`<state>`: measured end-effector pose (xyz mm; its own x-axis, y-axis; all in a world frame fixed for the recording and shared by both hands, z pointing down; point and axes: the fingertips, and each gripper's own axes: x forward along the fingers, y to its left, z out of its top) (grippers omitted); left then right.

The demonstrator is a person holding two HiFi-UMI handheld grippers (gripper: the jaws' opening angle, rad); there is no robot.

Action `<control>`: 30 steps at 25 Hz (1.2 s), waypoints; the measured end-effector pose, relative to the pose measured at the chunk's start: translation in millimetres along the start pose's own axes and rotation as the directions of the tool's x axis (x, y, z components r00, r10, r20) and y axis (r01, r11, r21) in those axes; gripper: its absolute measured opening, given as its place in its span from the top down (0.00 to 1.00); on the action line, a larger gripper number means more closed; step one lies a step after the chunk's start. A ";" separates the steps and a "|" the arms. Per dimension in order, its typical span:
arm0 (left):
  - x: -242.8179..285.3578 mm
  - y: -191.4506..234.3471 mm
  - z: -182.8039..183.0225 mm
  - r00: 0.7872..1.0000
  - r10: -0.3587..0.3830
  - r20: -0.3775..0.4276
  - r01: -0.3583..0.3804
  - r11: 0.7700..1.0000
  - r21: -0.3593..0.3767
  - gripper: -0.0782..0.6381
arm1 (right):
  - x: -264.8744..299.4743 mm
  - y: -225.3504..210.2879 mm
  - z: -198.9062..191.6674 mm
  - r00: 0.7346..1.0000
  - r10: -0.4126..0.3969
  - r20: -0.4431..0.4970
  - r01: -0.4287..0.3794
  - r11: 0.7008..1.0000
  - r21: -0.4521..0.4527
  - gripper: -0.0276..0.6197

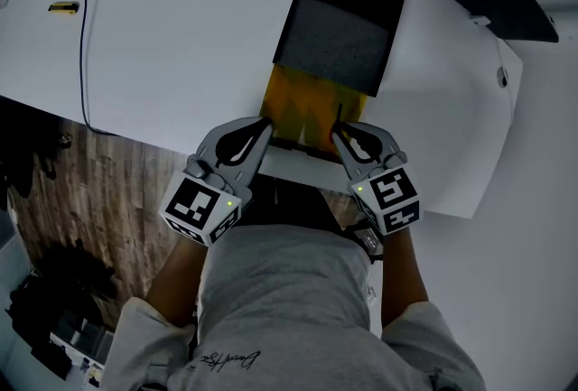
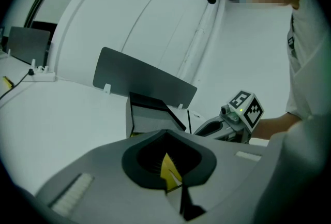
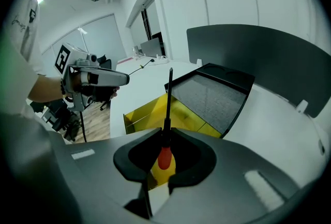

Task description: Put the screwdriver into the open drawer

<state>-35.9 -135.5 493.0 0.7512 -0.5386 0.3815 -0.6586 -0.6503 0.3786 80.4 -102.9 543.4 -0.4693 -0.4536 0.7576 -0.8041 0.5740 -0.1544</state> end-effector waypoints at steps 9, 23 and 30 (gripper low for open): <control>-0.8 10.5 -7.5 1.000 0.019 -0.008 -0.020 0.999 -0.026 0.89 | 13.7 -0.3 -8.2 0.999 0.003 -0.053 -0.004 1.000 -0.022 0.85; -4.8 24.0 -16.1 0.999 0.049 -0.010 -0.049 0.998 -0.050 0.89 | 33.5 0.7 -10.2 0.993 0.011 -0.120 -0.020 0.997 -0.070 0.85; -7.7 31.6 -20.6 0.998 0.064 -0.011 -0.065 0.996 -0.063 0.89 | 48.9 2.9 -10.4 0.983 0.006 -0.186 -0.031 0.991 -0.133 0.85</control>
<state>-63.4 -140.9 519.4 0.7067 -0.5734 0.4145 -0.7075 -0.5791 0.4050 59.0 -116.3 586.5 -0.3980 -0.3160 0.8612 -0.7334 0.6735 -0.0919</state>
